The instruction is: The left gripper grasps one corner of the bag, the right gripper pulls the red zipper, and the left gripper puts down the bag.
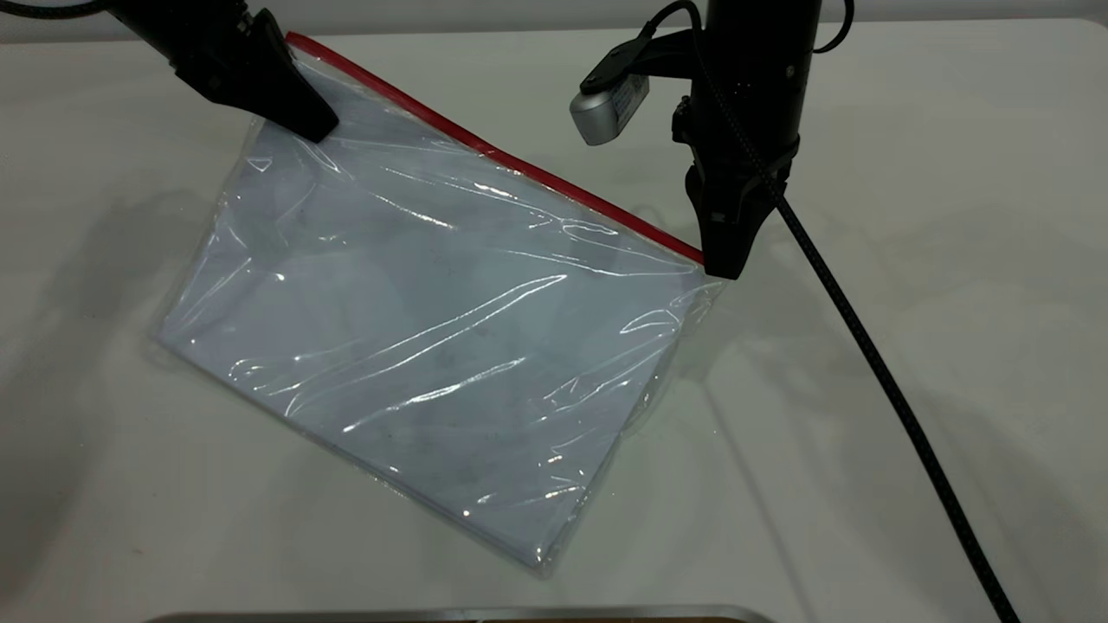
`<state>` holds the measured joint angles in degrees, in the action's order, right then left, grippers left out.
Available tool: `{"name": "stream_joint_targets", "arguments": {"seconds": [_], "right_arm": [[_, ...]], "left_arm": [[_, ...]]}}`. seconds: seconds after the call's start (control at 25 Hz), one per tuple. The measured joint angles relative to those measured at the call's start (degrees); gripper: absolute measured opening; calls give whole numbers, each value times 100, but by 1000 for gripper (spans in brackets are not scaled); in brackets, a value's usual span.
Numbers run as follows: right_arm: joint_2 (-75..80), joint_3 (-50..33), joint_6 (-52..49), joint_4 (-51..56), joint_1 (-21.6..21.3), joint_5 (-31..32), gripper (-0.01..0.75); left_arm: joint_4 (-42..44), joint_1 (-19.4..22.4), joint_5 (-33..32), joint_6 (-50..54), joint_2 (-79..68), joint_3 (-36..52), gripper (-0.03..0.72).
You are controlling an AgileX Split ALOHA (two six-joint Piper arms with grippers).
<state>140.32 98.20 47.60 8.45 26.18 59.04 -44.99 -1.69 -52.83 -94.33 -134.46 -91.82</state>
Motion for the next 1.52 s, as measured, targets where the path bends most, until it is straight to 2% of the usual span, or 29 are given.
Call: {"name": "stream_joint_targets", "arguments": {"seconds": [0.16, 0.28, 0.36, 0.6, 0.76, 0.92, 1.04, 1.32, 1.52], "right_arm": [[0, 0, -11, 102, 0, -14, 86], [0, 0, -34, 169, -18, 19, 147], [0, 0, -39, 211, -29, 19, 207], [0, 0, -92, 249, -36, -135, 428], [0, 0, -225, 249, -36, -549, 510], [-227, -33, -542, 248, -46, -1260, 527], [-672, -33, -721, 232, -46, -1579, 528], [-2256, -33, -1065, -240, -46, -1524, 530], [-3617, -38, -1817, -810, -46, -1413, 530]], "left_arm": [[29, 0, 16, 0, 0, 0, 67], [109, 14, 95, 0, 0, 0, 117], [122, 35, 145, 0, 0, 0, 183], [159, 41, 279, 333, 0, 0, 468], [192, 41, 704, 867, 11, 0, 580], [372, 41, 1521, 2171, 254, 0, 591], [1143, 41, 1644, 3450, 636, 0, 590], [3285, 41, 648, 7074, 2159, 0, 590], [4267, 41, -3, 8185, 3326, 0, 590]]}}
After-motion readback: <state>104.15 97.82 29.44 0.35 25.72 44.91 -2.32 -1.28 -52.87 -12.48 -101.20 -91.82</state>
